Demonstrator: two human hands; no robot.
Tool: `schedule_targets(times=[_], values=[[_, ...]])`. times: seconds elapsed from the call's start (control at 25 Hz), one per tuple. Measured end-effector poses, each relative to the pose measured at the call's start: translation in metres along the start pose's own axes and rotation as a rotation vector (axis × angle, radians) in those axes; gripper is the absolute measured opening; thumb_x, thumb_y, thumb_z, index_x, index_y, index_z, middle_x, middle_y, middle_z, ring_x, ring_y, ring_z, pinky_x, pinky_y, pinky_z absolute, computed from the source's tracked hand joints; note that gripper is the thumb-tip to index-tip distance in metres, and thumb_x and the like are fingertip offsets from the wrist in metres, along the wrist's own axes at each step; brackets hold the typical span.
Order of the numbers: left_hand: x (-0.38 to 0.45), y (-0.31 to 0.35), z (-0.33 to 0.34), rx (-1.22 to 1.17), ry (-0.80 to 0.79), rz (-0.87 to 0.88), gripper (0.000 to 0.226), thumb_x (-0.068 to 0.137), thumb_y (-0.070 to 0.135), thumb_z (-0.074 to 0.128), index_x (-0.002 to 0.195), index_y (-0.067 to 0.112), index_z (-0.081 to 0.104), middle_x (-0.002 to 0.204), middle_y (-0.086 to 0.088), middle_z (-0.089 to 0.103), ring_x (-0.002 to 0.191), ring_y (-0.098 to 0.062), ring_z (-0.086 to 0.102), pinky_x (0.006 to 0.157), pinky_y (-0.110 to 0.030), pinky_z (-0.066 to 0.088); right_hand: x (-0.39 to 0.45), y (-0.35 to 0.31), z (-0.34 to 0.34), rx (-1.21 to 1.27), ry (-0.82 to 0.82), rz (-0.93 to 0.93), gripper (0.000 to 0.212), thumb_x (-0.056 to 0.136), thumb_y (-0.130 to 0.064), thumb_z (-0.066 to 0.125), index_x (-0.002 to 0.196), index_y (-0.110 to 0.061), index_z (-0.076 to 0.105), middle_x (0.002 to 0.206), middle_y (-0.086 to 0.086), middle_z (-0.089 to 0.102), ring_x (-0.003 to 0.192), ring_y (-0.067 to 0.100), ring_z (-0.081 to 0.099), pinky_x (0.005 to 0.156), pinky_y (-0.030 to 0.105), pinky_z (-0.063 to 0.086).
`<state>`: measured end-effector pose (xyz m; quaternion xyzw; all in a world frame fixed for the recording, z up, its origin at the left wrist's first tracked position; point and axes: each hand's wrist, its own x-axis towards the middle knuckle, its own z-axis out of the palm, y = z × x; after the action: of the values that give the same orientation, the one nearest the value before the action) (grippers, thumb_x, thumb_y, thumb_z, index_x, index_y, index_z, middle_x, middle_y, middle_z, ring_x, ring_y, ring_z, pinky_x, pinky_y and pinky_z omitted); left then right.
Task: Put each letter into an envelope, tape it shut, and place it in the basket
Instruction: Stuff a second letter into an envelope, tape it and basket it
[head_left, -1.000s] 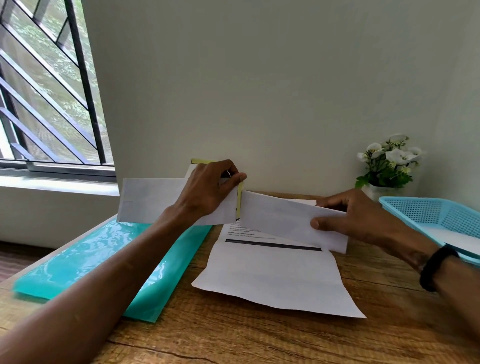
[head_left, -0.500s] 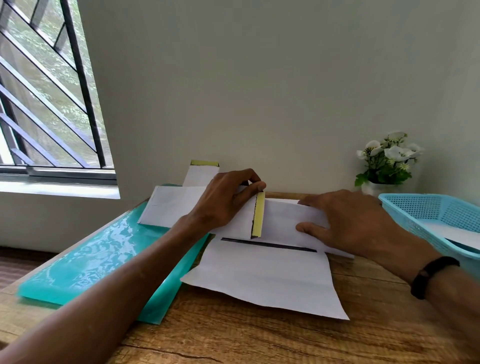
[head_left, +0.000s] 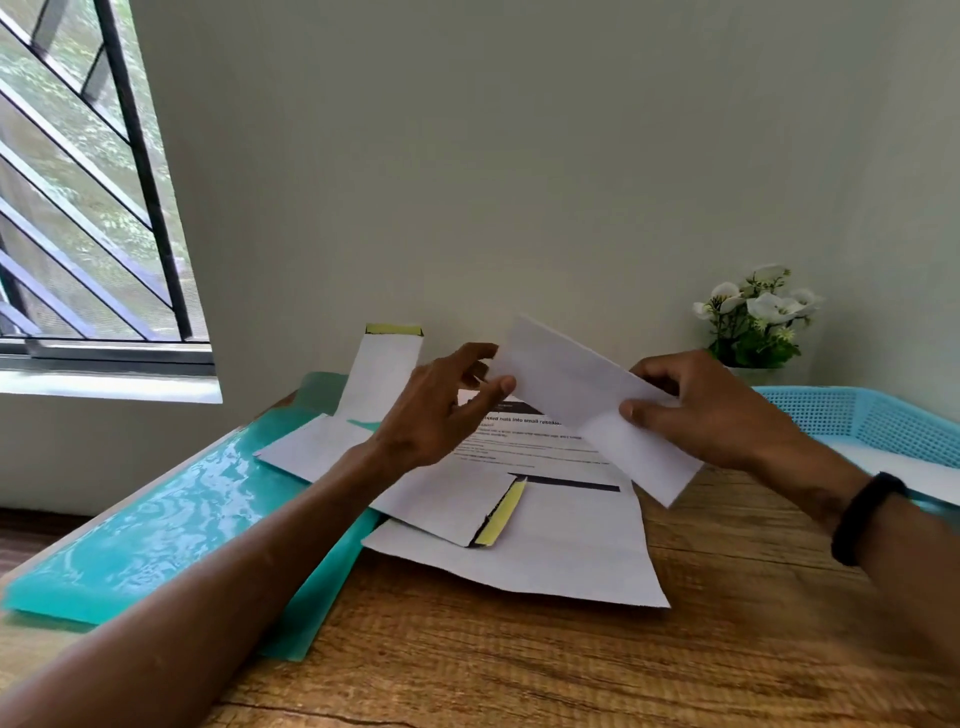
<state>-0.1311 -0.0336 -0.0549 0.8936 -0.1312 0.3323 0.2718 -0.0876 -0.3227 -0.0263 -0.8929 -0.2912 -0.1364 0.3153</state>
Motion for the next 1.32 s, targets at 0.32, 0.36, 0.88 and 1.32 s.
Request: schedule_targets(times=[0.32, 0.36, 0.88, 1.32], values=[[0.000, 0.024, 0.011, -0.681, -0.107, -0.334, 0.025, 0.101, 0.027, 0.066, 0.104, 0.004, 0.076, 0.084, -0.012, 0.080, 0.069, -0.015, 0.075, 0.069, -0.025, 0.061, -0.015, -0.019, 0.011, -0.364, 0.115, -0.293, 0.095, 0.072, -0.071, 0.077, 0.150, -0.047, 0.030, 0.141, -0.005, 0.053, 0.111, 0.017, 0.063, 0.082, 0.041, 0.061], [0.000, 0.025, 0.011, -0.716, -0.140, -0.363, 0.026, 0.101, 0.028, 0.066, 0.106, 0.004, 0.076, 0.086, -0.013, 0.081, 0.072, -0.016, 0.076, 0.071, -0.025, 0.061, -0.016, -0.020, 0.015, -0.431, 0.093, -0.320, 0.093, 0.073, -0.070, 0.077, 0.149, -0.044, 0.032, 0.146, -0.003, 0.048, 0.116, 0.022, 0.062, 0.083, 0.043, 0.060], [0.011, -0.002, -0.059, 0.263, -0.982, -0.311, 0.111, 0.054, 0.076, 0.083, 0.151, 0.052, 0.035, 0.156, 0.012, 0.047, 0.144, -0.016, 0.042, 0.121, -0.047, 0.036, -0.011, -0.015, 0.009, 0.138, -0.106, -0.051, 0.051, 0.062, -0.074, 0.082, 0.102, -0.042, 0.080, 0.122, -0.019, 0.066, 0.118, 0.012, 0.060, 0.100, 0.038, 0.049], [0.009, 0.004, -0.042, 0.192, -0.879, -0.271, 0.063, 0.067, 0.056, 0.086, 0.122, 0.036, 0.061, 0.127, 0.014, 0.061, 0.117, -0.013, 0.058, 0.103, -0.031, 0.050, -0.014, -0.016, 0.023, 0.129, -0.136, -0.050, 0.041, 0.064, -0.061, 0.087, 0.099, -0.042, 0.081, 0.107, -0.024, 0.068, 0.098, -0.003, 0.061, 0.095, 0.031, 0.053]])
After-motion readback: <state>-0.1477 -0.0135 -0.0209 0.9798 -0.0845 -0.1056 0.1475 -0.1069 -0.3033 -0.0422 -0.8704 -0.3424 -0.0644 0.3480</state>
